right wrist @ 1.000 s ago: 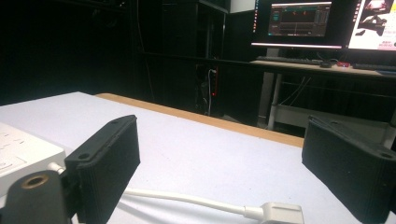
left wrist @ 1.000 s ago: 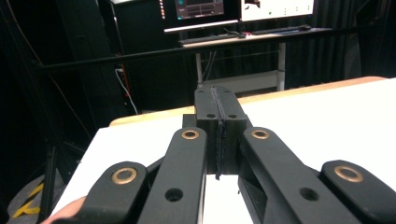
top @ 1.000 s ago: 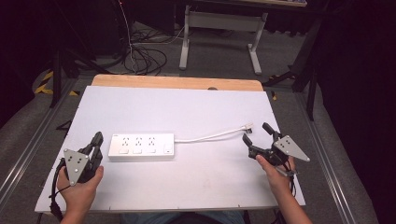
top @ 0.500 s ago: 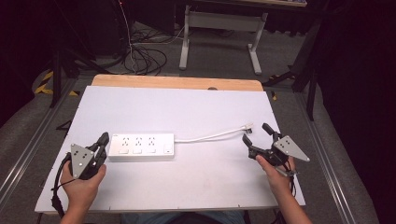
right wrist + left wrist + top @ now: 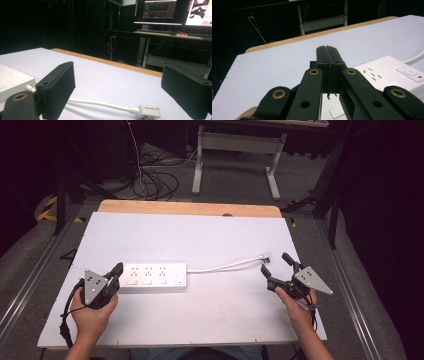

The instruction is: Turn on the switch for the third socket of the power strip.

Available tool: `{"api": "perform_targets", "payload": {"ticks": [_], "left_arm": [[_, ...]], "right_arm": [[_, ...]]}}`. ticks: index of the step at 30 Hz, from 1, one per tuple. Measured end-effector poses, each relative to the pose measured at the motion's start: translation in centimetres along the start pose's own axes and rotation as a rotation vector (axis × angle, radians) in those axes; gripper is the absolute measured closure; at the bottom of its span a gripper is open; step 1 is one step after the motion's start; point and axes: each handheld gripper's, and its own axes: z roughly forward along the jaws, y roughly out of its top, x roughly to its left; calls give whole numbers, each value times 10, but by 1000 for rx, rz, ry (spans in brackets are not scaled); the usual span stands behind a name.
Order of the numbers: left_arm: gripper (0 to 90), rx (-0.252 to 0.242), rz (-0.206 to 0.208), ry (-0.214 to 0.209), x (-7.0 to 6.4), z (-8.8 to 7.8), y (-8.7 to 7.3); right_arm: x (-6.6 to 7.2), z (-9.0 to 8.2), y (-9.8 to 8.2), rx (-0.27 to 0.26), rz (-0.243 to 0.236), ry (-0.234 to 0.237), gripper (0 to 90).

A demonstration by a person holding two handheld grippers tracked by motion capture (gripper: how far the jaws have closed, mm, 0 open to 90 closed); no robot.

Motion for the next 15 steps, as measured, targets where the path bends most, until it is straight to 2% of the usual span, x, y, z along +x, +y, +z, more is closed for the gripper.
{"api": "perform_targets", "payload": {"ticks": [15], "left_arm": [[900,66,31,-31,-5,11,-2]], "right_arm": [[1,0,0,7,1,-1,131]]}}
